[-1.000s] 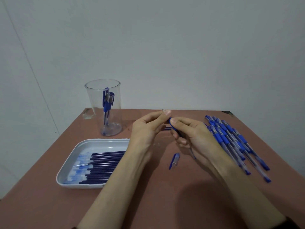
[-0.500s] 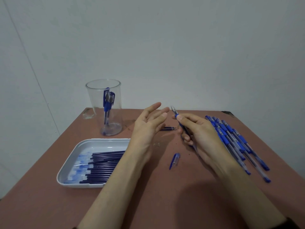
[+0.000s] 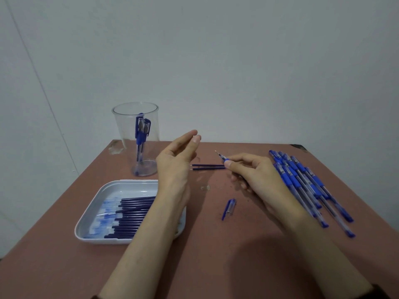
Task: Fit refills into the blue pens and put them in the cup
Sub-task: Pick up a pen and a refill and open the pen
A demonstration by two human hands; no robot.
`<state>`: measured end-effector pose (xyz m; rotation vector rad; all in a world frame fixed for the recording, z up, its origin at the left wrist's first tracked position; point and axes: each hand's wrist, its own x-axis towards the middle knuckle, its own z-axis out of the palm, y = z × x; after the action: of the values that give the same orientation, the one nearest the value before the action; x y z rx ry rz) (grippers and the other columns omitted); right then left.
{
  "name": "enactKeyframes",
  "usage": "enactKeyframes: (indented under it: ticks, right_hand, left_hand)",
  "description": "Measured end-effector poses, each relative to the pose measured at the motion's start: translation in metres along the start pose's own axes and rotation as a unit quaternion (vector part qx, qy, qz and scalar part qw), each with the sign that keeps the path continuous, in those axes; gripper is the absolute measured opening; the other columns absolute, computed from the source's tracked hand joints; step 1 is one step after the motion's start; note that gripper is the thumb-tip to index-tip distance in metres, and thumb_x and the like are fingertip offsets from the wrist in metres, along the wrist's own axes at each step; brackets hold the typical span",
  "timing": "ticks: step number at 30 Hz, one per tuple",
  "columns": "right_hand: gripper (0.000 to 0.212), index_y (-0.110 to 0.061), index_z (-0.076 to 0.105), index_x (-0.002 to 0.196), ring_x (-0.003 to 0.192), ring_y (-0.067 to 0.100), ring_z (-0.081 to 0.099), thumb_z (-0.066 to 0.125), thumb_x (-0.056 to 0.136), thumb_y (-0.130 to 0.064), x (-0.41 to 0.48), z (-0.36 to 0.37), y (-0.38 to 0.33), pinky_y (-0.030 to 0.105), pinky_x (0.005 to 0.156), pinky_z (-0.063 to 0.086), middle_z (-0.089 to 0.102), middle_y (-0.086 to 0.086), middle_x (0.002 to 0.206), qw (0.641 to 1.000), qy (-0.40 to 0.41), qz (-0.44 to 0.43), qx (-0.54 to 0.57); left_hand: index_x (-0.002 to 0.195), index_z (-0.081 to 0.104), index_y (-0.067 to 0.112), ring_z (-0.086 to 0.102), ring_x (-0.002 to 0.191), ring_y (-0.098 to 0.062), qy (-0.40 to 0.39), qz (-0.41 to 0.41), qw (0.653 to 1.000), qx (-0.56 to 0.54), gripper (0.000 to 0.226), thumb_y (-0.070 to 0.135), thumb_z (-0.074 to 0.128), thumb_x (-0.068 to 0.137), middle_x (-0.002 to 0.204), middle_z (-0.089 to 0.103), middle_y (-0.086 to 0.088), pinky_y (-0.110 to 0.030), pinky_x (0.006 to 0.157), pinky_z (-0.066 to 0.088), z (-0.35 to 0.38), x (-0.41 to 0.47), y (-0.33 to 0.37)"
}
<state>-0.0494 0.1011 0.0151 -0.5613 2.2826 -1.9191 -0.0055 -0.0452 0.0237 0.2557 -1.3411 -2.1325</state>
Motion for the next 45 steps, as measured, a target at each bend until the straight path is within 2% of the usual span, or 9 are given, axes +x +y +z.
enactKeyframes:
  ticks: [4,7,10,15,25,31,35,41,45]
  right_hand:
    - [0.009,-0.022,0.071,0.083,0.039,0.002,0.042,0.065,0.090,-0.020,0.002,-0.005,-0.001,0.013,0.039,0.032,0.059,0.003,0.061,0.998,0.065,0.002,-0.012]
    - [0.007,-0.020,0.070,0.086,0.039,0.002,0.042,0.065,0.090,-0.020,0.001,-0.006,-0.002,0.014,0.039,0.033,0.059,0.003,0.061,0.996,0.083,0.004,-0.014]
    - [0.009,-0.022,0.069,0.084,0.039,0.002,0.041,0.064,0.090,-0.019,0.001,-0.005,-0.001,0.015,0.039,0.033,0.059,0.003,0.060,0.996,0.084,0.003,-0.015]
    - [0.007,-0.020,0.070,0.088,0.038,-0.002,0.043,0.063,0.091,-0.020,0.001,-0.004,-0.002,0.012,0.039,0.033,0.059,0.002,0.061,0.996,0.079,0.003,-0.027]
    - [0.007,-0.019,0.070,0.090,0.038,-0.001,0.043,0.063,0.091,-0.021,0.000,-0.004,-0.003,0.012,0.040,0.034,0.060,0.003,0.062,0.997,0.075,0.003,-0.030]
    - [0.009,-0.020,0.073,0.090,0.043,-0.001,0.047,0.064,0.090,-0.021,-0.004,0.000,-0.007,0.012,0.042,0.033,0.058,-0.006,0.056,0.999,0.017,-0.046,-0.022]
    - [0.009,-0.020,0.074,0.093,0.046,0.002,0.046,0.065,0.089,-0.021,-0.006,0.003,-0.006,0.015,0.044,0.034,0.058,-0.005,0.057,0.998,-0.010,-0.065,-0.016]
    - [0.007,-0.018,0.074,0.090,0.045,0.001,0.046,0.067,0.088,-0.018,-0.003,0.003,-0.003,0.012,0.045,0.035,0.058,-0.001,0.057,0.996,-0.008,-0.074,-0.053]
    - [0.007,-0.020,0.074,0.089,0.047,0.002,0.049,0.067,0.088,-0.018,-0.001,0.005,0.002,0.015,0.047,0.037,0.060,0.001,0.058,0.997,-0.009,-0.066,-0.050]
  left_hand:
    - [0.081,0.071,0.023,0.060,0.066,0.006,-0.057,0.032,0.978,0.196,0.011,0.012,0.073,0.080,0.069,0.068,0.015,-0.010,0.065,0.047,0.000,-0.001,-0.007]
    - [0.083,0.075,0.023,0.055,0.057,0.005,-0.144,0.090,0.872,0.460,0.007,0.017,0.073,0.080,0.064,0.063,0.014,-0.012,0.059,0.041,0.005,-0.009,-0.019]
    - [0.089,0.073,0.027,0.062,0.083,-0.011,-0.187,0.122,0.749,0.623,0.012,0.021,0.066,0.082,0.085,0.070,0.007,-0.027,0.072,0.047,0.006,-0.019,-0.026]
    - [0.095,0.072,0.029,0.062,0.092,-0.015,-0.217,0.097,0.734,0.637,0.016,0.020,0.066,0.083,0.094,0.070,0.007,-0.028,0.077,0.047,0.007,-0.021,-0.028]
    - [0.107,0.070,0.023,0.063,0.095,-0.016,-0.212,0.082,0.766,0.601,0.026,0.017,0.066,0.082,0.101,0.070,0.002,-0.029,0.087,0.049,0.003,-0.015,-0.028]
    - [0.090,0.073,0.021,0.060,0.064,0.006,-0.116,-0.010,0.957,0.267,0.010,0.027,0.066,0.087,0.076,0.069,0.012,-0.015,0.060,0.051,0.005,-0.011,-0.005]
    - [0.088,0.073,0.017,0.066,0.080,-0.008,-0.130,-0.062,0.973,0.180,0.007,0.021,0.067,0.086,0.085,0.071,0.003,-0.021,0.068,0.051,0.005,-0.012,-0.003]
    - [0.092,0.061,0.012,0.069,0.074,-0.018,-0.035,-0.095,0.995,-0.003,0.009,0.021,0.060,0.091,0.088,0.073,-0.009,-0.022,0.065,0.057,-0.001,-0.002,0.007]
    - [0.096,0.055,0.012,0.070,0.074,-0.018,-0.064,-0.094,0.993,-0.024,0.008,0.013,0.060,0.090,0.086,0.073,-0.010,-0.022,0.067,0.058,0.000,-0.004,0.008]
